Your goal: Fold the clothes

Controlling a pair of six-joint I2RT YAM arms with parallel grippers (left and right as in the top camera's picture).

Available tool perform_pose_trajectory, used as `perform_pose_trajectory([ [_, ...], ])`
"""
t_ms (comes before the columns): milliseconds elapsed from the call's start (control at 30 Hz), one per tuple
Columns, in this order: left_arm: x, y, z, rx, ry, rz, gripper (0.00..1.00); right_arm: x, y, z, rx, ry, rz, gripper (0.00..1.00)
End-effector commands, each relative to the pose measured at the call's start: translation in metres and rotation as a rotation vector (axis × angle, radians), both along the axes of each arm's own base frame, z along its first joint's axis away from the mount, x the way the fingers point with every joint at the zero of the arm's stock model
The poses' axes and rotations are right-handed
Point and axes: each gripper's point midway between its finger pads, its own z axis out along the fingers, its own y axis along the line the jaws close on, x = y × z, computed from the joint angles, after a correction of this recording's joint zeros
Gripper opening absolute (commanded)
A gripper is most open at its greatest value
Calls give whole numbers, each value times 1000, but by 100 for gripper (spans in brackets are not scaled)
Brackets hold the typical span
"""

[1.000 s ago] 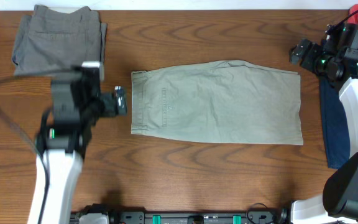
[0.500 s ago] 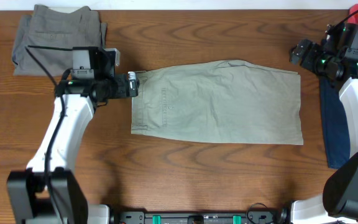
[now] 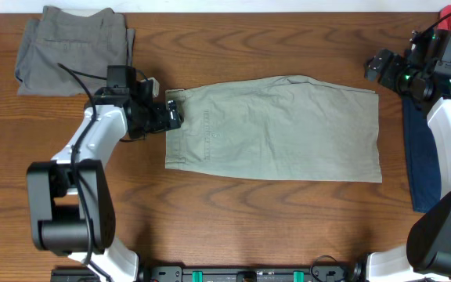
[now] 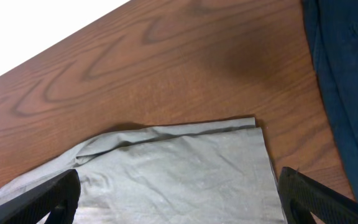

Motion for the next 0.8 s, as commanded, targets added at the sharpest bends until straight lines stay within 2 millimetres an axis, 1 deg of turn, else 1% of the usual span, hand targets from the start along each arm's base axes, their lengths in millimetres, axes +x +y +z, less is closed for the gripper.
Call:
perform_pose_trajectory([
  [0, -1, -1, -17, -19, 53, 4, 98, 2, 3, 1, 6, -2, 3, 99],
  [67, -5, -3, -27, -31, 86, 1, 98, 2, 3, 1, 6, -2, 4, 99],
  [133, -9, -9, -34, -70, 117, -9, 98, 2, 3, 1, 6, -2, 4, 99],
  [367, -21, -34, -48, -219, 195, -46, 100, 2, 3, 1, 6, -2, 3, 99],
  [500, -33, -37, -61, -230, 251, -47, 93, 2, 3, 1, 6, -2, 4, 99],
  [567, -38, -38, -66, -230, 270, -47, 89, 2, 3, 1, 6, -2, 3, 99],
  [633, -40, -38, -67, -230, 280, -46, 79, 2, 3, 1, 6, -2, 4, 99],
  [700, -41, -37, -68, -223, 282, -45, 63, 2, 3, 1, 6, -2, 3, 99],
  [733, -40, -37, -68, -222, 281, -44, 57, 2, 3, 1, 6, -2, 3, 99],
  [767, -40, -37, -68, -222, 280, -44, 47, 2, 3, 1, 6, -2, 4, 99],
])
